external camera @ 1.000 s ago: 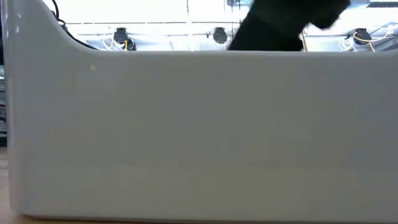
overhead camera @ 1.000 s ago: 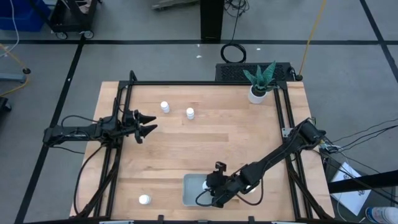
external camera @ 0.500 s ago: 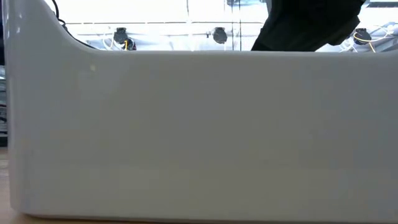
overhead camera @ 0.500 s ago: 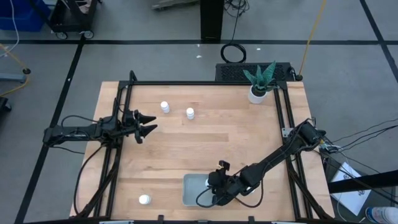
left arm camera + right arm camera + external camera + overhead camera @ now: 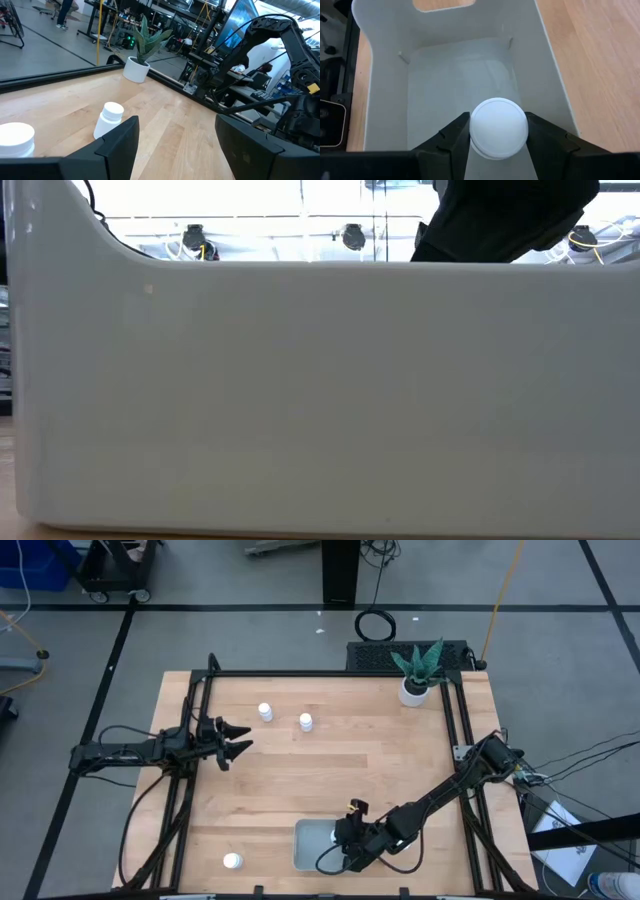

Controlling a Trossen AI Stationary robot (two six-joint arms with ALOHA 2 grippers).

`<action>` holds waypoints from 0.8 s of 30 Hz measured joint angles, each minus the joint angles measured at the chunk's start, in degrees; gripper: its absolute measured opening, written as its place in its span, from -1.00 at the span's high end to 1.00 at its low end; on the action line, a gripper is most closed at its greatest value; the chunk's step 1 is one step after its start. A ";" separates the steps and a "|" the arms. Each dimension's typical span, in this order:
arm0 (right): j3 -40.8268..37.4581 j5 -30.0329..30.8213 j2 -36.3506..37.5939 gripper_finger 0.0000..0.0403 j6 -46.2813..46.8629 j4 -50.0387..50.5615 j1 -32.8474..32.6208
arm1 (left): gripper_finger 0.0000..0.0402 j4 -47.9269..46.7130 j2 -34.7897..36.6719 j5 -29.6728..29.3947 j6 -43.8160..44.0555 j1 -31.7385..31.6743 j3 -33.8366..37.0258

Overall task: Pick and place pill bottles into a basket
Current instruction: Put the white pill bottle into the gray bin

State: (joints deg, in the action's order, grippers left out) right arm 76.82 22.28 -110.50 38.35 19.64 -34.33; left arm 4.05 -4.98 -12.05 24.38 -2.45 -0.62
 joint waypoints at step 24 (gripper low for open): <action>-0.22 1.65 1.47 -0.27 -9.43 -6.29 -0.02 | -0.34 -0.08 0.01 0.17 0.13 -0.01 0.00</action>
State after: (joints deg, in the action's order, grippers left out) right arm 76.60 23.93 -109.03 28.91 13.35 -34.35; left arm 3.98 -4.97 -11.88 24.51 -2.46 -0.62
